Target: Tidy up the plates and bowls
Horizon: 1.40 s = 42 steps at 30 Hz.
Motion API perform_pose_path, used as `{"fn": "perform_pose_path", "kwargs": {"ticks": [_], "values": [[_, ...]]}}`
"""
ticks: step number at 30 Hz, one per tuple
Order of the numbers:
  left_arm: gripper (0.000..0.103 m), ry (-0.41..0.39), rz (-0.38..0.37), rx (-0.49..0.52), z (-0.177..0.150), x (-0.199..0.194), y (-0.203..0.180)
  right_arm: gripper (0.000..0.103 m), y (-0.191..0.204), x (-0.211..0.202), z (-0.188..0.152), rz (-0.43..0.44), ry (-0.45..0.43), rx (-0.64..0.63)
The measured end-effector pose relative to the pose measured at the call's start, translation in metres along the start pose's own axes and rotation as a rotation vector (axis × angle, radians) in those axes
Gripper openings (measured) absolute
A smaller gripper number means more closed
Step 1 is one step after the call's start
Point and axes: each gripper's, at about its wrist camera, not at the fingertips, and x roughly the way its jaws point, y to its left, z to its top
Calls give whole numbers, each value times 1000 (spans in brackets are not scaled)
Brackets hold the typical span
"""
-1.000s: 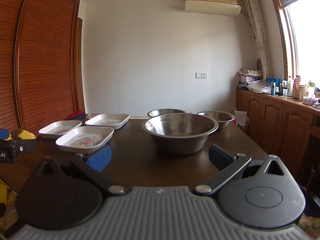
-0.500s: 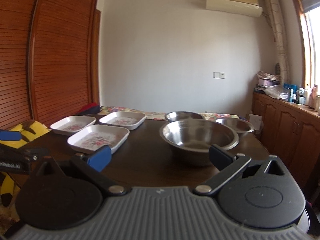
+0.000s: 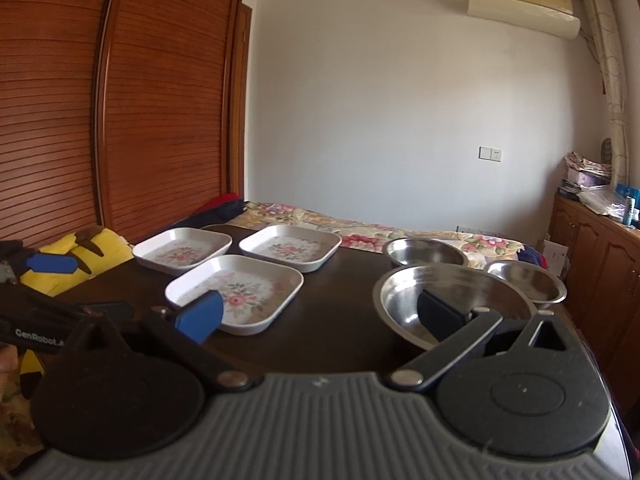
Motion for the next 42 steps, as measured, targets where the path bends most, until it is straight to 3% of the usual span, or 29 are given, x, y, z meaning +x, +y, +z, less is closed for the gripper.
{"fn": "perform_pose_path", "kwargs": {"ticks": [5, 8, 15, 21, 31, 42], "values": [[103, 6, -14, 3, 8, 12, 8, 103, 3, 17, 5, 33, 13, -9], [103, 13, -23, -12, 12, 22, 14, 89, 4, 27, 6, 58, 30, -19], [101, 32, -36, -58, 17, 45, 30, 84, 7, 53, 6, 125, 77, -27], [86, 58, -55, -90, 21, 67, 42, 75, 9, 78, 10, 185, 117, -18], [60, 116, -85, -89, 25, 105, 48, 56, 11, 116, 7, 204, 193, -25], [44, 176, -131, -102, 25, 126, 56, 45, 14, 137, 5, 225, 247, -46]]}}
